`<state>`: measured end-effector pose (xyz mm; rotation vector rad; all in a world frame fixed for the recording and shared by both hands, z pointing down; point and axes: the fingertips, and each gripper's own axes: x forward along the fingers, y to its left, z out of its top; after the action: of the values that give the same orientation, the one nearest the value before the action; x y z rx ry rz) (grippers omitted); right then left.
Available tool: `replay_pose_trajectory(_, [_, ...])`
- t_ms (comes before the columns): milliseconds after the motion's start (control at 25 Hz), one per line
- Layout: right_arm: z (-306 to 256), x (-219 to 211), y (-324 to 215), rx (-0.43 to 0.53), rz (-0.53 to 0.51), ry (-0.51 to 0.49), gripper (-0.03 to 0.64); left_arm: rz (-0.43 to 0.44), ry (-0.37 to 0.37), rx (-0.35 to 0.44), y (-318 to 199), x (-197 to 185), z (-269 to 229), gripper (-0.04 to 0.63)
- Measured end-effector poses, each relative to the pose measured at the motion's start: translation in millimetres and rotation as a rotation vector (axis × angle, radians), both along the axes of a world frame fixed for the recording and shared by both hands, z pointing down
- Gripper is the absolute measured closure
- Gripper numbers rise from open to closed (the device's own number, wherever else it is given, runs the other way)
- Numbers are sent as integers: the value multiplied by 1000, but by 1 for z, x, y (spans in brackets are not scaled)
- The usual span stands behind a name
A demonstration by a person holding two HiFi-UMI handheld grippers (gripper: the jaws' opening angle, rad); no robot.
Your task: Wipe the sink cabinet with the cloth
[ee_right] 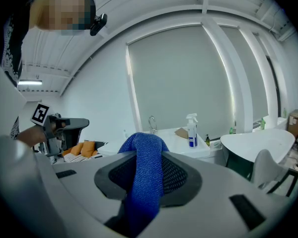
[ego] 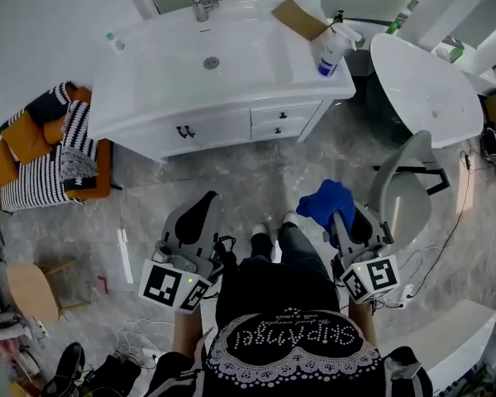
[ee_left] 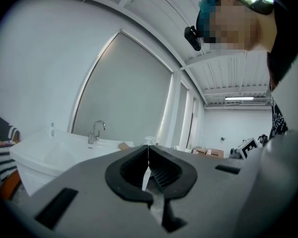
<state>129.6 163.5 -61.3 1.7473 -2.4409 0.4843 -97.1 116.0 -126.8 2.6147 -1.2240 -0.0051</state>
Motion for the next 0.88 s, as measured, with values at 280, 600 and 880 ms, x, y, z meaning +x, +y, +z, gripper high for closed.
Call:
replay_pose_trajectory(280, [1,12,-13,-13,-36,3,505,-54,-1,-7,-10,6,1,590])
replay_pose_trajectory(600, [-3,39,-41,-5,-67,13,505,-72,4,-2,-28,35,-2,591])
replay_pose_trajectory(880, [-4,63,-56,-14,-100,-1,505,-108,-50,23,-42,48,-8,591])
